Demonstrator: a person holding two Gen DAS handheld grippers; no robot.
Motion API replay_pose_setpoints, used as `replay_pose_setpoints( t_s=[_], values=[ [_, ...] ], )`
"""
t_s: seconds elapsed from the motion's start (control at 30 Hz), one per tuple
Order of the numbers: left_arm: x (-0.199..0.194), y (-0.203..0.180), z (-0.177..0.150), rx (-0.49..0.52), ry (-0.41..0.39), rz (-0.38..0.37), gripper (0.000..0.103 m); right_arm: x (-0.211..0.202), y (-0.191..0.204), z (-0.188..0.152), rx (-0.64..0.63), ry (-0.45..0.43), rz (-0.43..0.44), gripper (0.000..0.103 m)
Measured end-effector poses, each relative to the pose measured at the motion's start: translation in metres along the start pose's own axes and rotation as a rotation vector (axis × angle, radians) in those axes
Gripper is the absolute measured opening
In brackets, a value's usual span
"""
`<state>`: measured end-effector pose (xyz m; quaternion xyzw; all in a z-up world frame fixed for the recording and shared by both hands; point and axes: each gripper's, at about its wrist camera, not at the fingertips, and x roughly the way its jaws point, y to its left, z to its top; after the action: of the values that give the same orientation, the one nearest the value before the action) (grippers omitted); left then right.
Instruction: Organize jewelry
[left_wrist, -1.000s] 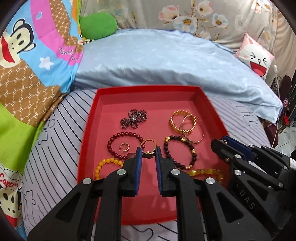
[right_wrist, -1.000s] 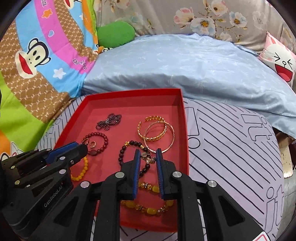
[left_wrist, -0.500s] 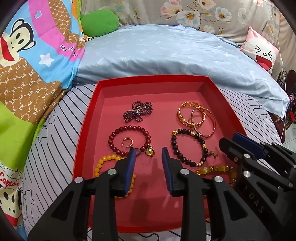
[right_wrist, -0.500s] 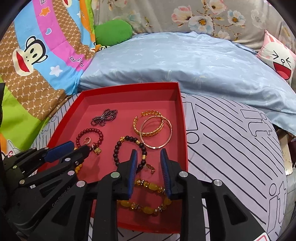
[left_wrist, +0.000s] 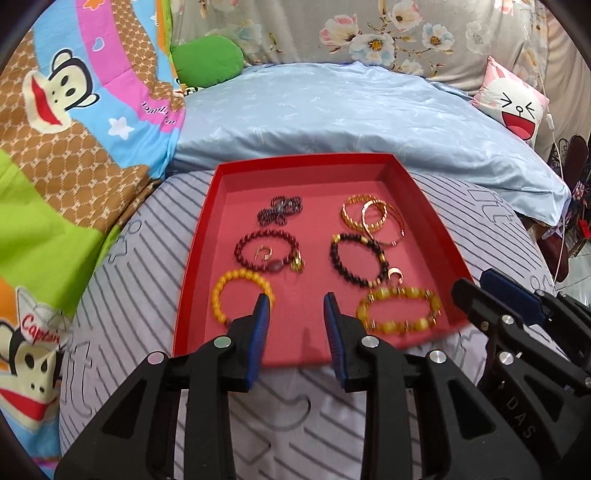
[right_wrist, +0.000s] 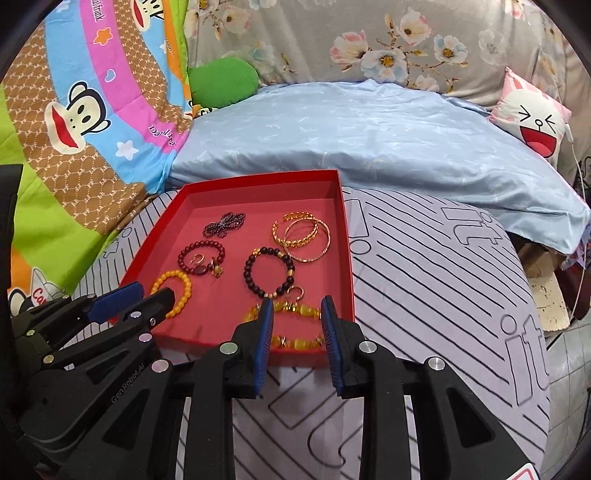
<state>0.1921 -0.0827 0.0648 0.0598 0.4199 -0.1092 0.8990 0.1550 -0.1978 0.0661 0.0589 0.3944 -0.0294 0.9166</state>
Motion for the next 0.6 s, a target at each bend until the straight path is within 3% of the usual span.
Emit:
replay_pose_setpoints(
  t_s=[0.23, 0.6],
  values=[
    [-0.015, 0.004, -0.026, -0.026, 0.018, 0.008, 0.029, -0.019, 0.009, -0.022, -0.003, 0.016, 0.001, 0.027],
    [-0.020, 0.011, -0.041, -0.052, 0.028, 0.029, 0.029, -0.020, 0.020, -0.038, 0.005, 0.043, 0.012, 0.027]
  ],
)
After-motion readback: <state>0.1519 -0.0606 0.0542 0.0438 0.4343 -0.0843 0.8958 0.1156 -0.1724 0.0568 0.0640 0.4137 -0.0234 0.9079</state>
